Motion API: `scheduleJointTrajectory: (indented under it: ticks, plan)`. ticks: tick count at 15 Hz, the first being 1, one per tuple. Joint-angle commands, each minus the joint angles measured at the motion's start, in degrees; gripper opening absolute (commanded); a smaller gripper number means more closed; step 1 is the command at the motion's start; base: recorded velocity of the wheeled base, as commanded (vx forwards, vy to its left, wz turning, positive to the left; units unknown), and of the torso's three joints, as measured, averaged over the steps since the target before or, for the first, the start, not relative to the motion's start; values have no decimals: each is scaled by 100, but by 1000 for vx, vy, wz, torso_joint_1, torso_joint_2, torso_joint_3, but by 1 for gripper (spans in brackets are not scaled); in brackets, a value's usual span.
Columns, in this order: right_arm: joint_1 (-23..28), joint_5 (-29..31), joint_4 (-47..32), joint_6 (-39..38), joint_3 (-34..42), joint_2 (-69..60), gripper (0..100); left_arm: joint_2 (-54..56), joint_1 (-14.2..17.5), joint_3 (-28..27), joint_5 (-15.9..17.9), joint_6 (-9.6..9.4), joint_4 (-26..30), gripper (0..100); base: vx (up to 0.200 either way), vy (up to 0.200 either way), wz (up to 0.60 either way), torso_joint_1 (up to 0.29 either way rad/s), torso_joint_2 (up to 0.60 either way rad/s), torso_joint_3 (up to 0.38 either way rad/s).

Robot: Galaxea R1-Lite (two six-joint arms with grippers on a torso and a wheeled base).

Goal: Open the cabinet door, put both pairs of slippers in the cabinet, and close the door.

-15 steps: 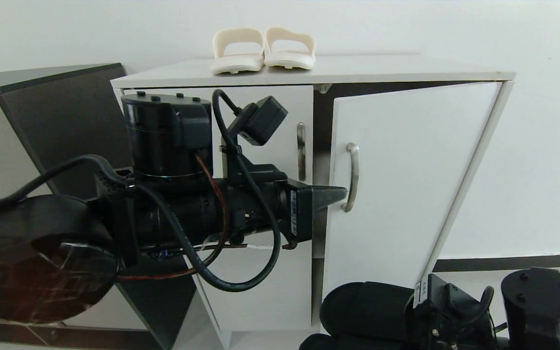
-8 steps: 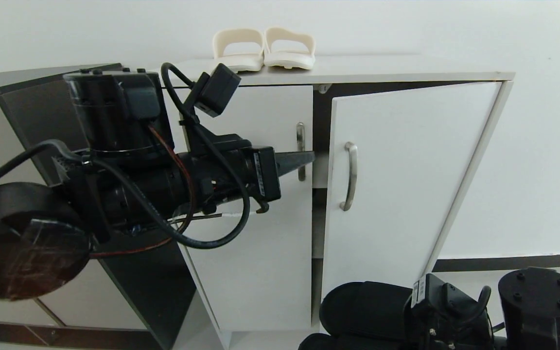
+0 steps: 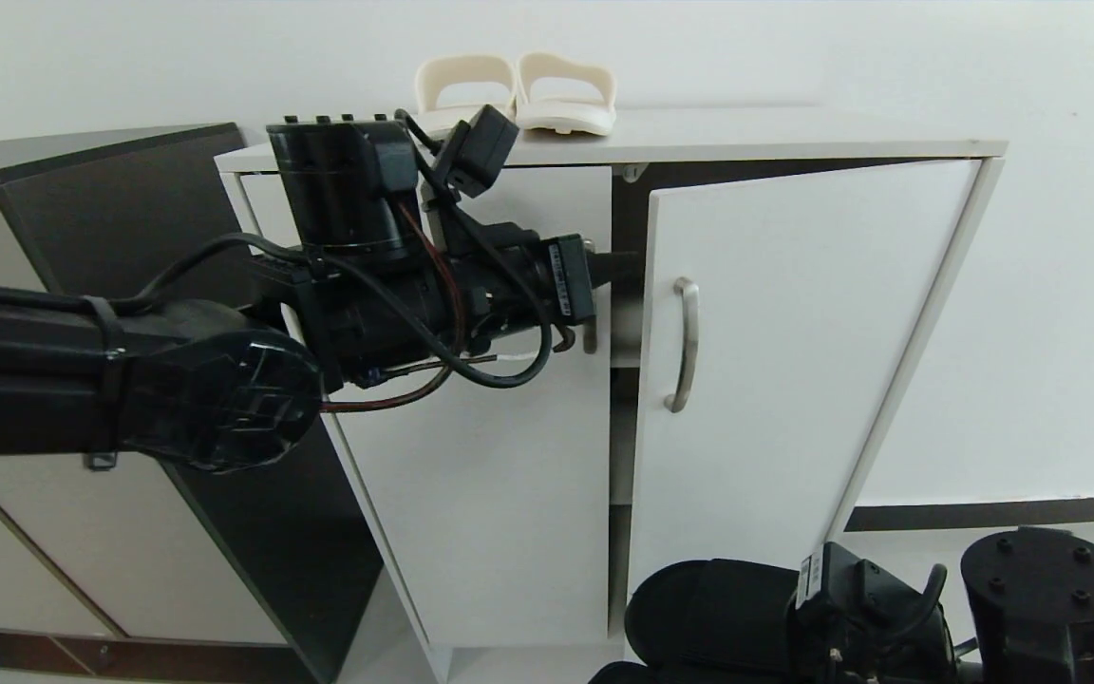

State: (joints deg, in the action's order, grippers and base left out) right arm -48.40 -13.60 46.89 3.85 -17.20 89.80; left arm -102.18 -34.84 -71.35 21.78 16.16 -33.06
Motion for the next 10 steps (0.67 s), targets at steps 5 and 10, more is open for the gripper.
scheduleJointTrajectory:
  ticks: [5,10]
  plan:
    - [-38,-2,-127,1,15,-32,0,-285,-119,-186,-34,-8,-7,0,-40,0,0,0,0,0]
    - [-733,-2,-241,1,586,-507,0,163,-972,385,-350,-157,-122,0,-200,0,0,1,1,3]
